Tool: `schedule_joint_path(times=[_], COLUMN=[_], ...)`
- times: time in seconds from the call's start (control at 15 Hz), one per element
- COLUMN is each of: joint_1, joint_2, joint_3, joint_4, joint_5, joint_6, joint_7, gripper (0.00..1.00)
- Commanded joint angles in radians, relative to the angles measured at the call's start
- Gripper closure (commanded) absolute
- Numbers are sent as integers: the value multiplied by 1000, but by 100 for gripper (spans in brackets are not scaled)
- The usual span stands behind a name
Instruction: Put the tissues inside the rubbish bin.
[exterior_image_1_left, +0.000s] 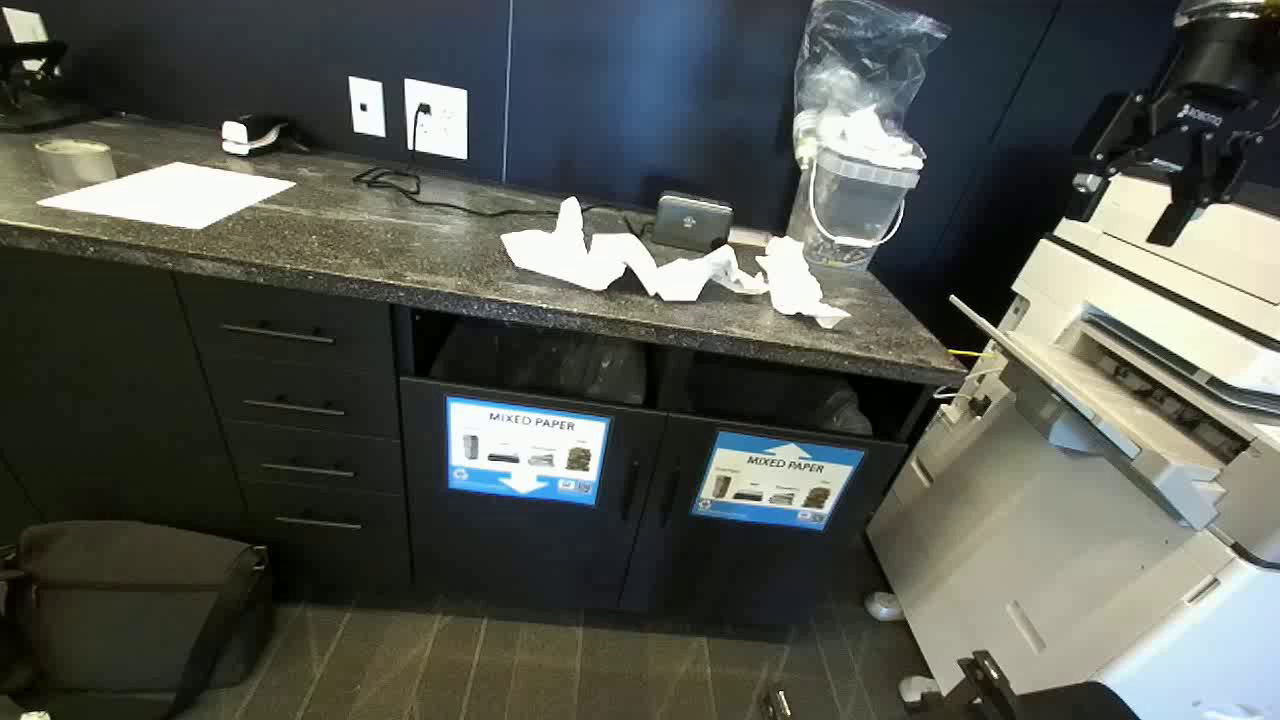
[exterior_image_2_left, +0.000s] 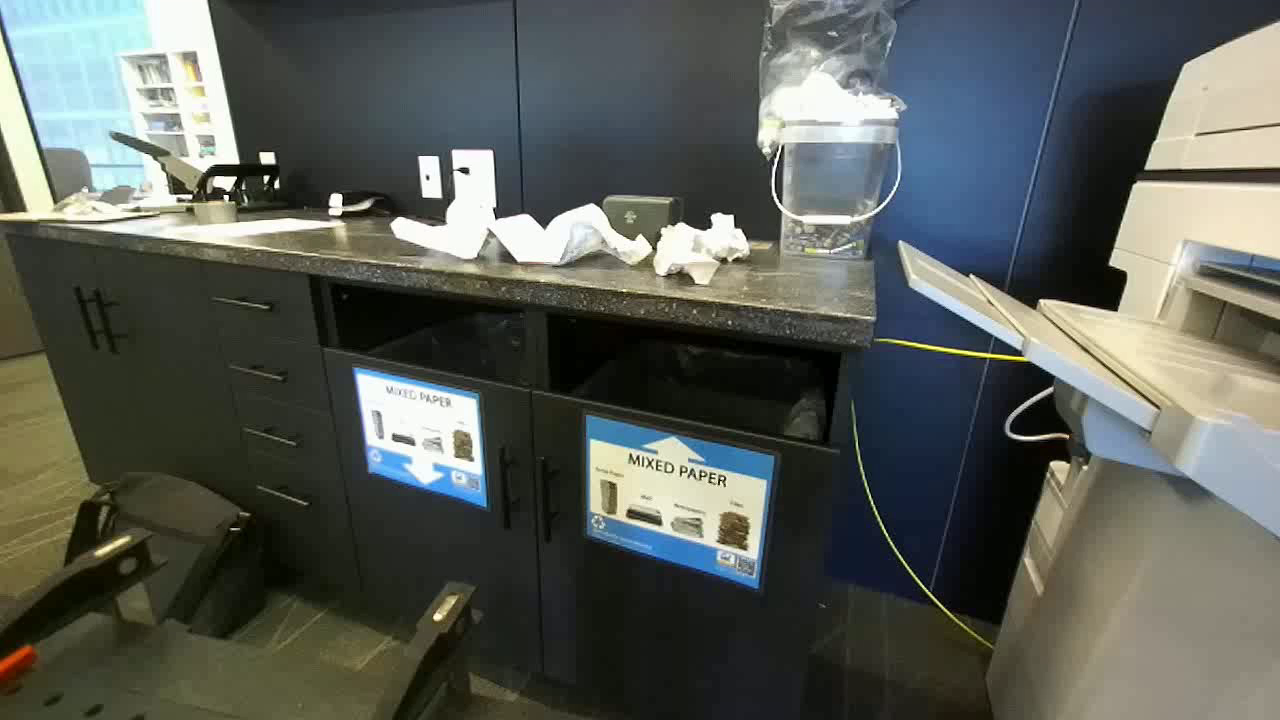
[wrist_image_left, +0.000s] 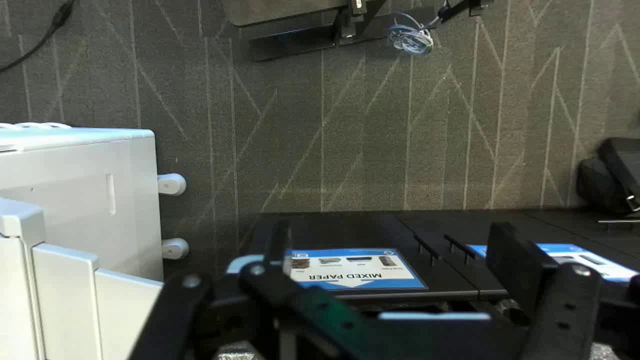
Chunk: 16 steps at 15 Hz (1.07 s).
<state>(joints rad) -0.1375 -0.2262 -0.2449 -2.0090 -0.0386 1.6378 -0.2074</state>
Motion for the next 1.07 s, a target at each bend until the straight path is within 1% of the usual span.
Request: schedule_joint_path(times=[0.0, 0.27, 0.53, 0.8, 1.0], joint_1=[-12, -12, 0, 8, 14], joint_2=[2, 8, 70, 181, 299], joint_3=[11, 11, 25, 48, 73], joint_4=[5, 16, 51, 115, 199], joint_5=[2, 2, -17, -12, -5], joint_6=[-2, 6, 106, 220, 281], joint_7=[-3, 3, -37, -82, -154], gripper=[0, 0, 0, 0, 0])
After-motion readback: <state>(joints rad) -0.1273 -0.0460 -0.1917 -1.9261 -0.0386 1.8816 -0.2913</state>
